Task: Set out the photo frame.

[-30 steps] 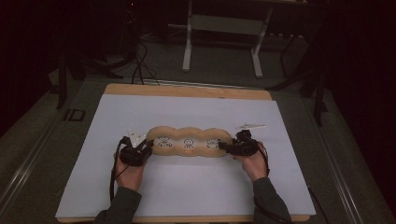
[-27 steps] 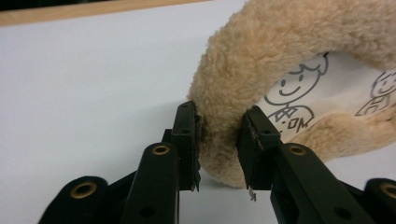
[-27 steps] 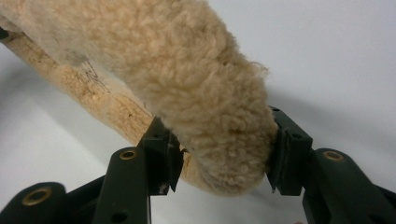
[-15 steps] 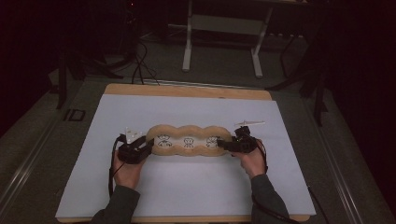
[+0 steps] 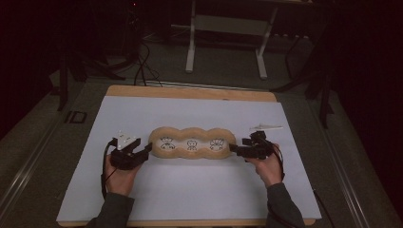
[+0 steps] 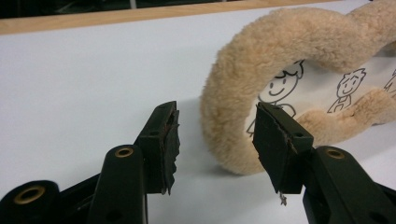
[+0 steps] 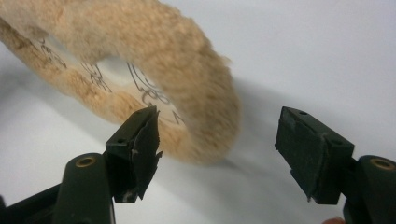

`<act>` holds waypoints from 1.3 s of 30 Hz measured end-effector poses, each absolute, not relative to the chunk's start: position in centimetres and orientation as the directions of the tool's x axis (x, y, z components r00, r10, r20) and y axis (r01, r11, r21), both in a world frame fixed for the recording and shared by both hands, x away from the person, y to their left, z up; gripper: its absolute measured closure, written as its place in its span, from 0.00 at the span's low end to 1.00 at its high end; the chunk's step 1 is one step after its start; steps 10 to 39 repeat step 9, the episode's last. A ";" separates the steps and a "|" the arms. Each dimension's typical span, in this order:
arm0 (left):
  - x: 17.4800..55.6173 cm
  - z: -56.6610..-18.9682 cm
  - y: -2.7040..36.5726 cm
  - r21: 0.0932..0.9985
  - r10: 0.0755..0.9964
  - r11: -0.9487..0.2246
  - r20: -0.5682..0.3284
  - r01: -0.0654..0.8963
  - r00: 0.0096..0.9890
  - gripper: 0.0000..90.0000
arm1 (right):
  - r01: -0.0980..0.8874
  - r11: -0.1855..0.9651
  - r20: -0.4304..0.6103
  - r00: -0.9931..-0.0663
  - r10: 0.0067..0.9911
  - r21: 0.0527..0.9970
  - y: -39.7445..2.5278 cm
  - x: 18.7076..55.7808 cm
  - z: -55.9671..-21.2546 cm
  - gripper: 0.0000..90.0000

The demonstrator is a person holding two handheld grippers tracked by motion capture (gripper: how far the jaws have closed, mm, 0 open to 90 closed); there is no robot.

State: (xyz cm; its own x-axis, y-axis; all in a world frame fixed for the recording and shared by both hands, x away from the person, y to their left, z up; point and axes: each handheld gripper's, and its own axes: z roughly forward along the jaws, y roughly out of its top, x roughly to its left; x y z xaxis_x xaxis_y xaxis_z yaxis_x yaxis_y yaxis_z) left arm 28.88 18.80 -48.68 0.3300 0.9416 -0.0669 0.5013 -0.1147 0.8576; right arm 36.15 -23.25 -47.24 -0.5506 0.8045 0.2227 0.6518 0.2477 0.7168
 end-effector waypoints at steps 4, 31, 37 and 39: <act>28.0 -48.4 19.9 0.866 0.953 -0.155 0.003 0.475 0.304 0.56 | 0.649 0.288 0.177 -0.552 0.815 0.704 -24.6 35.6 -47.3 0.32; 27.9 -49.1 21.5 0.834 0.947 -0.199 0.028 0.515 0.321 0.53 | 0.656 0.329 0.126 -0.547 0.828 0.679 -26.3 34.8 -48.6 0.28; 27.9 -49.1 21.5 0.834 0.947 -0.199 0.028 0.515 0.321 0.53 | 0.656 0.329 0.126 -0.547 0.828 0.679 -26.3 34.8 -48.6 0.28; 27.9 -49.1 21.5 0.834 0.947 -0.199 0.028 0.515 0.321 0.53 | 0.656 0.329 0.126 -0.547 0.828 0.679 -26.3 34.8 -48.6 0.28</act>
